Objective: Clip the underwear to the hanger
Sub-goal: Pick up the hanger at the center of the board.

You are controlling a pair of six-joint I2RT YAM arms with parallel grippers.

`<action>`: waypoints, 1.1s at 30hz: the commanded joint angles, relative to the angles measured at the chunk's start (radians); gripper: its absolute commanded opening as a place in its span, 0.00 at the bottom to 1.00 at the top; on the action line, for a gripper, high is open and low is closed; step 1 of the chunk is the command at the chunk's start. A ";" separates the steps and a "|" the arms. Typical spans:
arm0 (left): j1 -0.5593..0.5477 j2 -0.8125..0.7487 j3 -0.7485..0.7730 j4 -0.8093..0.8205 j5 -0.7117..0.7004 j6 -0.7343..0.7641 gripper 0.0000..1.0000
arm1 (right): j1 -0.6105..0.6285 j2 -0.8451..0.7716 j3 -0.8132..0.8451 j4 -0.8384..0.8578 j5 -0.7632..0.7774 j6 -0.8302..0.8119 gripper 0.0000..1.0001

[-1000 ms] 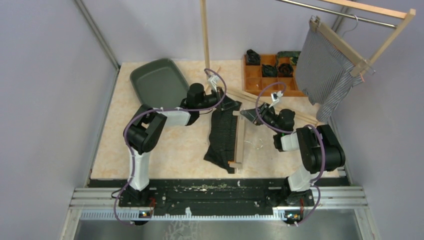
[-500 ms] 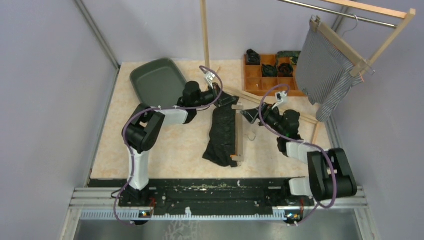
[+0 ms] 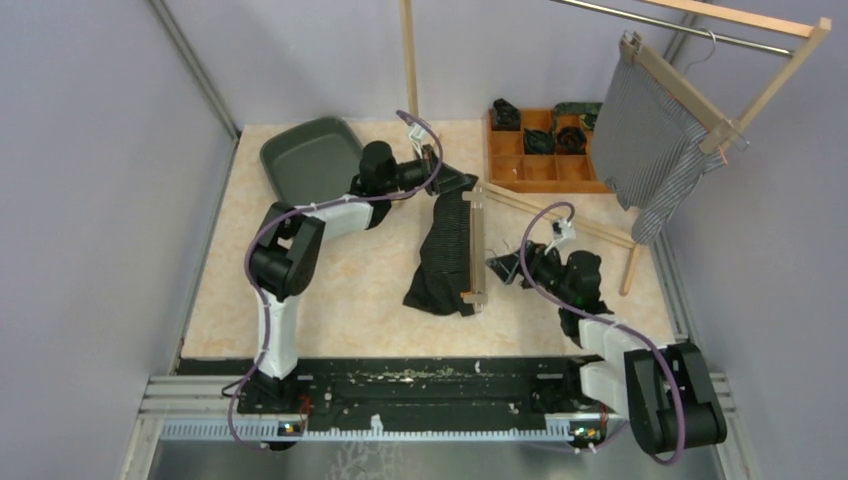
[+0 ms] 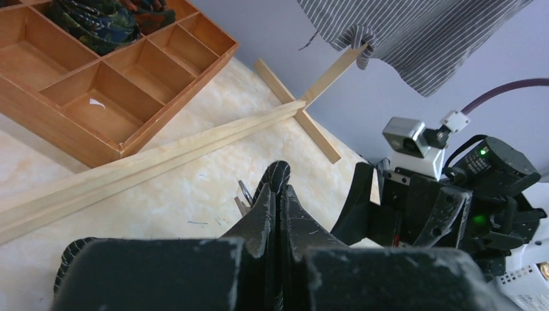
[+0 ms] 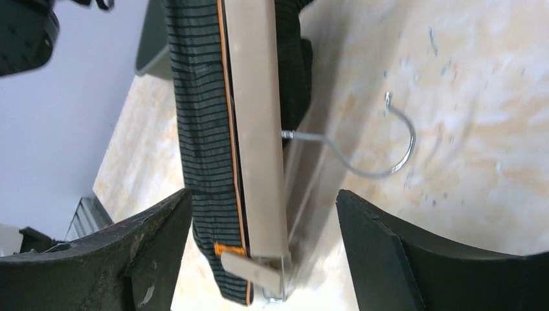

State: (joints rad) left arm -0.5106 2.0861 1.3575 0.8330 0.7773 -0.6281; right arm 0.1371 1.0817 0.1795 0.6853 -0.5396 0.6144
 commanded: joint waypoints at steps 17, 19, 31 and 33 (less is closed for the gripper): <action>0.020 0.088 0.120 -0.002 0.164 -0.008 0.00 | 0.076 0.502 -0.144 0.822 -0.066 0.180 0.65; 0.021 0.089 0.124 0.000 0.171 -0.010 0.00 | 0.081 0.647 -0.146 1.020 -0.080 0.231 0.64; 0.024 0.088 0.135 0.019 0.171 -0.032 0.00 | 0.188 0.787 -0.081 1.043 0.024 0.171 0.61; 0.025 0.085 0.135 0.023 0.169 -0.034 0.00 | 0.188 0.783 -0.076 1.043 0.021 0.171 0.61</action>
State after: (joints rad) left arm -0.4946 2.1677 1.4612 0.8082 0.9287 -0.6506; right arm 0.3141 1.8534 0.0841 1.5402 -0.5388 0.8051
